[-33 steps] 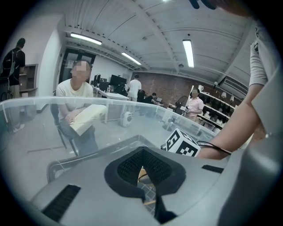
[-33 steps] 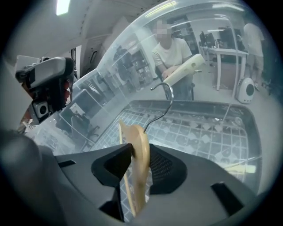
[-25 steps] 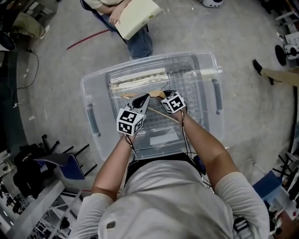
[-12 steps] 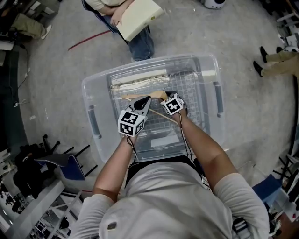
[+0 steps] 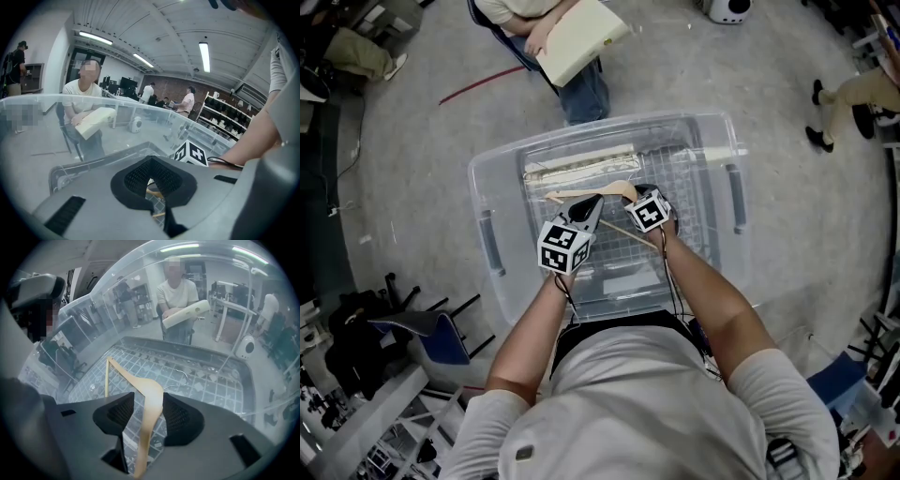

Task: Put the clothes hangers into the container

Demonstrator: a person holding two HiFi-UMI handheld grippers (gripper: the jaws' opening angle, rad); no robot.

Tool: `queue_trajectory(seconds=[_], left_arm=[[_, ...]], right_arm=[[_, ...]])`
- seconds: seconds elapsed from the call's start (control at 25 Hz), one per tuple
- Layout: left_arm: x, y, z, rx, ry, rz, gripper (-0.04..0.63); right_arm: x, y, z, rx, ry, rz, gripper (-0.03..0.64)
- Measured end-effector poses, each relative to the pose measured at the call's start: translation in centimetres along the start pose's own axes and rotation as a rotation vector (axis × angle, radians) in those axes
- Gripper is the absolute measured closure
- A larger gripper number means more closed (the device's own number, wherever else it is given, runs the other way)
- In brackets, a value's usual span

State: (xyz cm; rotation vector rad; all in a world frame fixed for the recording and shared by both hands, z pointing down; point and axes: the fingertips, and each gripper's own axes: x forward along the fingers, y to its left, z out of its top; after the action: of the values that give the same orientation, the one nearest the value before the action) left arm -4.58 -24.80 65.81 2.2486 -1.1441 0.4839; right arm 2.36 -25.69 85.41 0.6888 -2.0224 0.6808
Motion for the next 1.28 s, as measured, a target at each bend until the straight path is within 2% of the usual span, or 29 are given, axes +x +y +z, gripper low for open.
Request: queue_trajectory(seconds=[0.16, 0.48, 0.96, 1.28], left_arm=[[-0.7, -0.4, 0.4, 0.012, -0.01, 0.0, 0.578], [-1.9, -1.2, 1.1, 0.038, -0.025, -0.009, 0.578], [-5.1, -2.2, 3.4, 0.076, -0.078, -0.024, 0.578], [-9.9, -3.4, 4.6, 0.107, -0.13, -0.046, 0.578]], right_arm=[[-1.6, -0.4, 1.4, -0.012, -0.026, -0.046, 0.411], [-4.2, 1.0, 2.9, -0.002, -0.067, -0.034, 0.422], [-12.5, 3.7, 9.6, 0.002, -0.325, -0.06, 0.516], [-20.6, 8.7, 13.2, -0.025, -0.526, -0.079, 0.576]])
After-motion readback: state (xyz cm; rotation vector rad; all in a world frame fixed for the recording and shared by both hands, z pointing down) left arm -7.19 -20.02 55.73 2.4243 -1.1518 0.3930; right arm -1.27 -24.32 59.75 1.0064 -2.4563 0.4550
